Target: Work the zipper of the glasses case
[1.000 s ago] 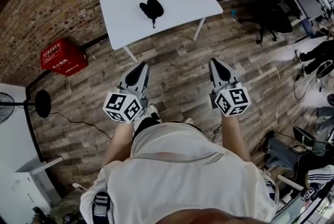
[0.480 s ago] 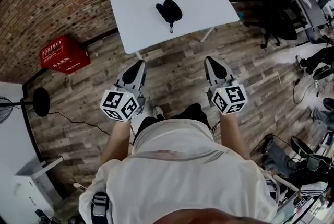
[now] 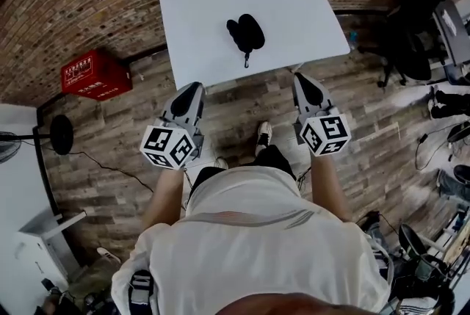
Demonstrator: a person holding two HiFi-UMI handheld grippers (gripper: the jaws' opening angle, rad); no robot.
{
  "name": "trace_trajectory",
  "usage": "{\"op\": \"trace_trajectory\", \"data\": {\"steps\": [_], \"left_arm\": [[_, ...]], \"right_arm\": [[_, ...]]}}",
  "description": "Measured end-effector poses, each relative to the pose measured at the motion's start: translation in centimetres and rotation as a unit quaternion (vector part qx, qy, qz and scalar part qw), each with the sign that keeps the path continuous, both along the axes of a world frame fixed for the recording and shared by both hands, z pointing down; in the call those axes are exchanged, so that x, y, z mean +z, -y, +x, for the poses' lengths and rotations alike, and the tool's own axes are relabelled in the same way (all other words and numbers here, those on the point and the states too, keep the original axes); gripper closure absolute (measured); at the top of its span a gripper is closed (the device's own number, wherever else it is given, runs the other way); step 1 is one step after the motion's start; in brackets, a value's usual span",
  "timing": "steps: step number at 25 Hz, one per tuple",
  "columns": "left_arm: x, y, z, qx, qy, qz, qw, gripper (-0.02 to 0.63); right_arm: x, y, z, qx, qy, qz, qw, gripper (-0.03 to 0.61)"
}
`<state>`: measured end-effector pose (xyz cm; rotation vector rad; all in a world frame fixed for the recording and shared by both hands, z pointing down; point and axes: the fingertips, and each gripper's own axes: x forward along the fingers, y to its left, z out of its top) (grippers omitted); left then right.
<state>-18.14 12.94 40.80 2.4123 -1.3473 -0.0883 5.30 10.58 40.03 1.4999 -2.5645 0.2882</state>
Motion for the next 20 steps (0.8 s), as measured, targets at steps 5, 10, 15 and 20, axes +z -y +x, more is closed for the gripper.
{"op": "trace_trajectory", "data": {"steps": [5,10,15,20], "left_arm": [[-0.3,5.3,4.1,-0.023,0.002,-0.011,0.9997,0.581],[0.5,8.8,6.7,-0.06,0.008,-0.027,0.9978,0.581],[2.5,10.9,7.5,-0.079,0.016,-0.057,0.9951,0.581],[3.9,13.8,6.9,-0.078,0.015,-0.072,0.9943,0.581]], "right_arm": [[0.6,6.4,3.9,-0.025,0.01,-0.012,1.0,0.526],[2.4,11.4,6.7,-0.052,0.02,-0.028,0.998,0.527],[3.9,14.5,7.2,-0.072,0.03,-0.048,0.996,0.526],[5.7,17.3,6.3,-0.073,0.027,-0.072,0.994,0.526]]}}
